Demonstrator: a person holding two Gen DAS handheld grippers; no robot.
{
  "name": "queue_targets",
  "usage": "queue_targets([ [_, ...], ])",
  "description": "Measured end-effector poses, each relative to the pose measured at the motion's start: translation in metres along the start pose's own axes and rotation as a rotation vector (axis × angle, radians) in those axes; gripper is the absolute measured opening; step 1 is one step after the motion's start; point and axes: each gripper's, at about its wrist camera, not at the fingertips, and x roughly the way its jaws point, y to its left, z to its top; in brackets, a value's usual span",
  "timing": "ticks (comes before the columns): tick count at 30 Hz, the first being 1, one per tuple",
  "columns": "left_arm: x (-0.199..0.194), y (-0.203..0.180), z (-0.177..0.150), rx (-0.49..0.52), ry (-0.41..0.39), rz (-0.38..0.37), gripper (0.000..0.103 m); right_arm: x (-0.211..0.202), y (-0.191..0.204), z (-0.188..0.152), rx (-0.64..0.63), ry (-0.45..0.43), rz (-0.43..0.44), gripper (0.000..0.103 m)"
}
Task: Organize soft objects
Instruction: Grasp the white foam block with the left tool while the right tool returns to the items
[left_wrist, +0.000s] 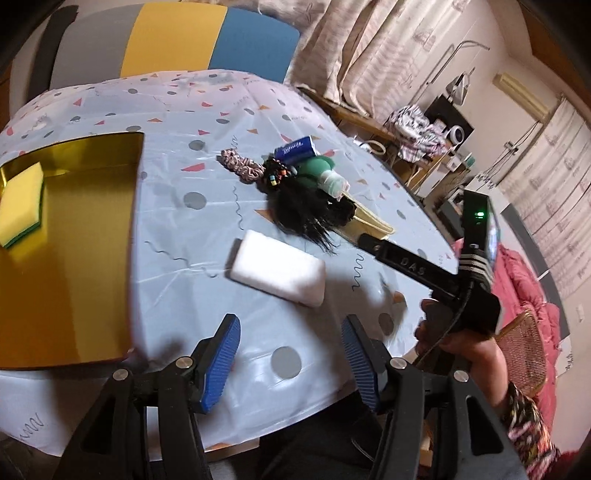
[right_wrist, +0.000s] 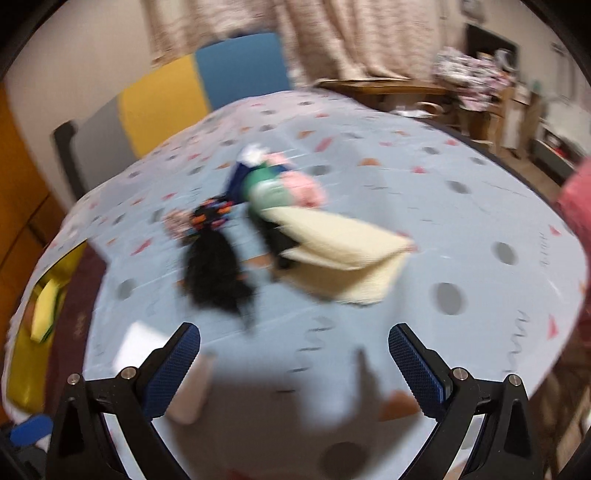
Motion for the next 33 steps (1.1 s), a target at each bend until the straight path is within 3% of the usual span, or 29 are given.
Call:
queue_targets([
  [5,0.031,-0.015,0.008,-0.027,0.058,0.018,0.062,-0.001,-0.023,0.003,0.086,0.003,-0.061,0.103],
  [8,0.059,-0.013,0.011,-0.100,0.153,0.016,0.062,-0.004,-0.032,0.006,0.120,-0.001,-0.049,0.103],
  [15,0.104,-0.006,0.028,-0.160,0.235,0.057,0.062,-0.009,-0.036,0.007,0.128,-0.007,-0.039,0.103],
  [17,0.108,0.000,0.037,-0.188,0.219,0.048,0.062,-0.008,-0.040,0.007,0.140,-0.008,-0.043,0.103],
  [25,0.124,0.008,0.069,-0.192,0.224,0.133,0.063,-0.003,-0.055,0.006,0.197,0.007,-0.043,0.103],
  [33,0.141,-0.022,0.072,-0.040,0.216,0.193,0.068,-0.002,-0.057,0.005,0.201,0.004,-0.044,0.103],
])
